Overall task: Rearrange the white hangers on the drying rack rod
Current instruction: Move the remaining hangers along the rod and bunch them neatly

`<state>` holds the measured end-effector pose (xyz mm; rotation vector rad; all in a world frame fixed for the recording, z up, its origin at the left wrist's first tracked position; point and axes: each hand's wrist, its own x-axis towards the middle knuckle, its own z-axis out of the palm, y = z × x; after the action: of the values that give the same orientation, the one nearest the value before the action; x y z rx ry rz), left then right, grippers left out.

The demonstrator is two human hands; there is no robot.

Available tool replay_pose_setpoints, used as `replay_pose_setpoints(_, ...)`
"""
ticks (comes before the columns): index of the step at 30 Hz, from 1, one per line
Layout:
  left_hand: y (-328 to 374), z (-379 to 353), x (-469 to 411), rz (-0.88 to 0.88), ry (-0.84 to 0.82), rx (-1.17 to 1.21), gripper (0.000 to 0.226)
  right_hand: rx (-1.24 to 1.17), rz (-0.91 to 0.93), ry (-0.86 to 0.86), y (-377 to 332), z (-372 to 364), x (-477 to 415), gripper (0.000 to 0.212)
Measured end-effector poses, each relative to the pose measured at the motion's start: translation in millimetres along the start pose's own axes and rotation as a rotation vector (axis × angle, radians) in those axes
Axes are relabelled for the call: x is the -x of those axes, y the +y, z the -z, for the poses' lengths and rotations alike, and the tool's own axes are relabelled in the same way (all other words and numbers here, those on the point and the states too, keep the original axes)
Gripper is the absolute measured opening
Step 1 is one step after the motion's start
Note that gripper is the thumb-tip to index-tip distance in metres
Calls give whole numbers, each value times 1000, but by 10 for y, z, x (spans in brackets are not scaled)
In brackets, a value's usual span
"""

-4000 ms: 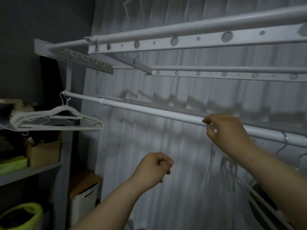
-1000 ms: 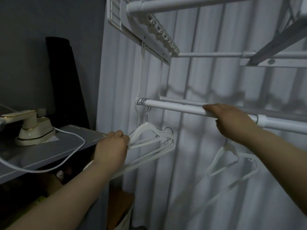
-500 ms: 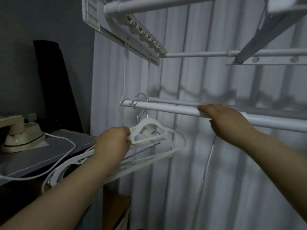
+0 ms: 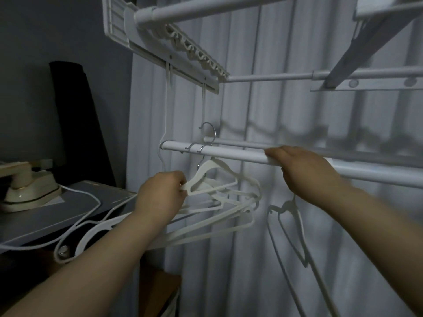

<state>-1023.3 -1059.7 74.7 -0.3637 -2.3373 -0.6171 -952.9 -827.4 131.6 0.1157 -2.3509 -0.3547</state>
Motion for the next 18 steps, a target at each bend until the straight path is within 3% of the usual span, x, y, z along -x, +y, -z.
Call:
replay_pose_setpoints(12,-58,65,168,-25,-15,18,18,-82,31,62,-182,102,-193,42)
replay_pose_setpoints(16,-131,96,210,-25,0,23,18,-317,126,160,-524,157,-272,28)
replay_pose_setpoints(18,-187,109,230,-23,-10,17,18,-419,182,110,-734,88,-227,22)
